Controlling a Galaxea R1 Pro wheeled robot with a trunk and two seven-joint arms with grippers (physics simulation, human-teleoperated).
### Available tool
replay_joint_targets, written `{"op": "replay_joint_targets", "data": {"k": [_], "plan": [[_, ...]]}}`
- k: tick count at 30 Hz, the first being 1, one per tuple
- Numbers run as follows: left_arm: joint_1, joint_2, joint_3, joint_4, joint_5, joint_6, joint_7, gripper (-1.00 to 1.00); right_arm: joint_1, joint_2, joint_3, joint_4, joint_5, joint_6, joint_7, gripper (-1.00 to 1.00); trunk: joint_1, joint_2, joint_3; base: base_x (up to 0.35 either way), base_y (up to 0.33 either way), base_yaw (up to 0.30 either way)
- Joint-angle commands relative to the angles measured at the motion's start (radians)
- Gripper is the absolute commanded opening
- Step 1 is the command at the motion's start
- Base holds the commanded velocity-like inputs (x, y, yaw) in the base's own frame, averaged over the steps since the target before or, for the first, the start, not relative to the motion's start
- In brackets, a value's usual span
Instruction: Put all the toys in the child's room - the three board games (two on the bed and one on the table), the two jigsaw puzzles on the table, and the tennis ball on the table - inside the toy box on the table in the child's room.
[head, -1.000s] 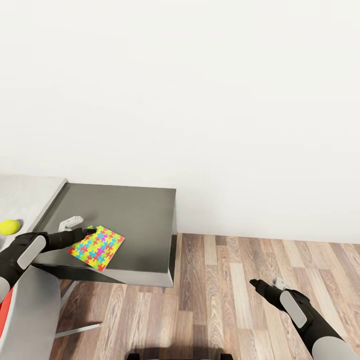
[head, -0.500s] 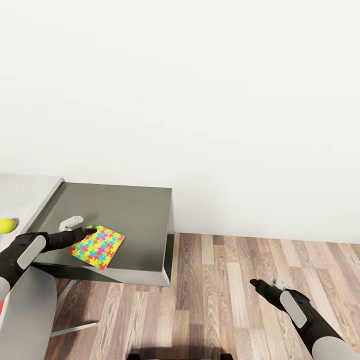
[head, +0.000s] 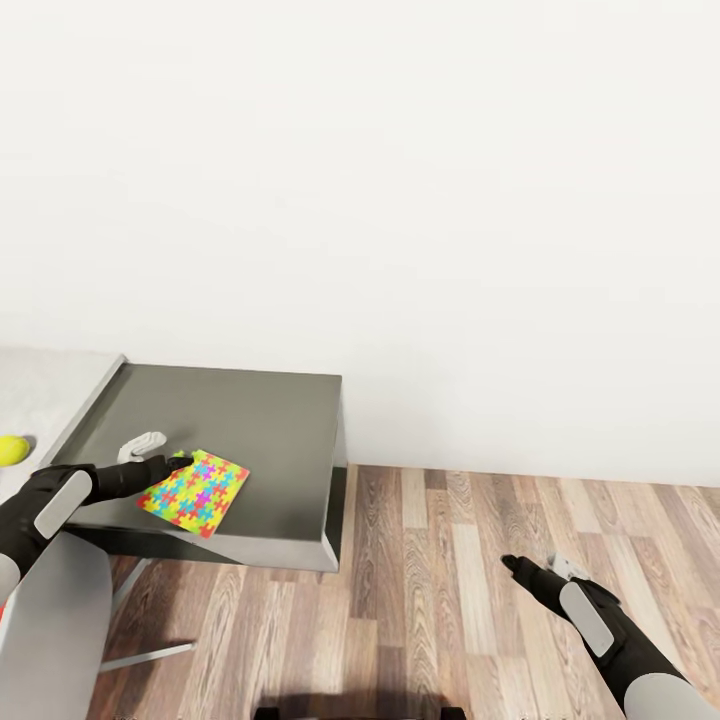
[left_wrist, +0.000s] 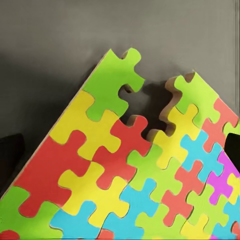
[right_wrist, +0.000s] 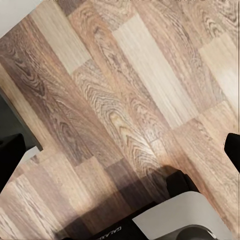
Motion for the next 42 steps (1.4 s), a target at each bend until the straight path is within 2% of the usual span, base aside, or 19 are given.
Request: {"op": "replay_joint_targets", "data": {"k": [1,29,42], "plan": [[0.001,0.001,-0.008,0.001,-0.008,0.002,0.001,1.0,0.0,0.0,0.0,-0.002,-0.011,0.005,-0.007,1.0,0.001,-0.001,-0.002,-0.099,-0.177,0.0],[0.001,0.001,-0.008,0.001,-0.008,0.002,0.001,1.0,0.0,0.0,0.0,-0.002,-0.012,0.004,-0.006,1.0,0.001,-0.001,-0.002,-0.019,-0.086,0.0],[0.001,0.001,-0.008,0.001,-0.008,0.002,0.001,1.0,0.0,0.0,0.0,-0.002,-0.012,0.004,-0.006,1.0,0.001,-0.001,0.008,0.0,-0.001,-0.164]]}}
